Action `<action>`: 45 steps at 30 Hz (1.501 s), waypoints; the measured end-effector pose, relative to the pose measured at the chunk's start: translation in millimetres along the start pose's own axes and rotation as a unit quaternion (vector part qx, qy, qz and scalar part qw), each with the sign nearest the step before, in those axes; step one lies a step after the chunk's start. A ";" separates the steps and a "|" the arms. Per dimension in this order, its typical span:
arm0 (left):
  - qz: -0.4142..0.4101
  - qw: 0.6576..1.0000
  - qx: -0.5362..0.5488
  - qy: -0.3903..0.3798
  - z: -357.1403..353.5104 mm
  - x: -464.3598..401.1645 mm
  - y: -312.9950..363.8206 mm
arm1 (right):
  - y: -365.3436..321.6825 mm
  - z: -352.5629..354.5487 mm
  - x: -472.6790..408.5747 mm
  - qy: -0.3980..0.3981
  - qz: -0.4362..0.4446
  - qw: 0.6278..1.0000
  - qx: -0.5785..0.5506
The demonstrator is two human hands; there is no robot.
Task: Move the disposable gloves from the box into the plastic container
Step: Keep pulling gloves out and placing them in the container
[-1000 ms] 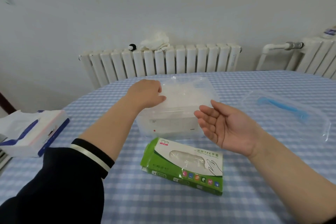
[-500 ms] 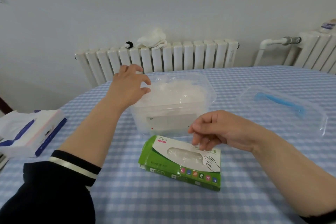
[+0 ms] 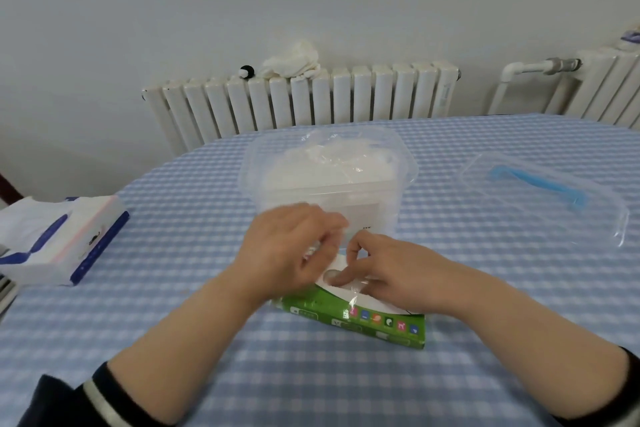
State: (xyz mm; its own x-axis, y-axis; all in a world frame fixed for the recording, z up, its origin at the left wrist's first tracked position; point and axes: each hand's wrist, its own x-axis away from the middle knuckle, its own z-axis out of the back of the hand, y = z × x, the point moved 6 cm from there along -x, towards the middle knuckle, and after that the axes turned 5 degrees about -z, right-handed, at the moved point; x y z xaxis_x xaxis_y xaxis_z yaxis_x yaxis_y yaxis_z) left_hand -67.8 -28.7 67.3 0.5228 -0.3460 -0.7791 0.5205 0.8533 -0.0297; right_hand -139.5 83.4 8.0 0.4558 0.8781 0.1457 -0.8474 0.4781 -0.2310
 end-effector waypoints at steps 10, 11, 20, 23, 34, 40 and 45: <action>0.224 0.900 0.090 -0.363 -51.9 44.2 -22.7 | 2.3 -5.0 -8.0 0.114 0.038 0.993 -0.021; 0.226 0.897 0.098 -0.367 -51.4 44.2 -21.7 | 4.8 -4.4 -7.8 0.112 0.034 0.992 -0.057; 0.218 0.886 0.109 -0.395 -49.4 42.6 -17.1 | 26.0 35.2 3.8 0.190 -0.045 0.785 -0.589; 0.220 0.886 0.099 -0.396 -45.9 42.1 -15.2 | 29.2 51.9 14.1 0.197 -0.053 0.679 -0.705; 0.420 0.703 0.555 -0.150 -6.9 -6.1 -23.8 | 25.8 62.1 22.4 0.149 -0.074 0.597 -0.785; 0.394 0.830 0.381 -0.101 -8.6 -56.8 -27.2 | 28.9 54.8 21.8 0.136 -0.132 0.576 -0.796; 0.409 0.868 0.272 -0.072 -8.1 -83.1 -58.0 | 39.7 57.9 23.0 0.161 -0.152 0.485 -0.846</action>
State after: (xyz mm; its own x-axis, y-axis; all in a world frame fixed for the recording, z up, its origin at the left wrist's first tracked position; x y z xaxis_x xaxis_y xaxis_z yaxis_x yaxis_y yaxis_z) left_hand -147.0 -46.3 128.7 0.9266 0.2093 -0.3126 0.1571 0.5397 0.8271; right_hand -178.4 121.5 57.9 0.7398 0.5893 0.3247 0.5841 -0.3230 -0.7446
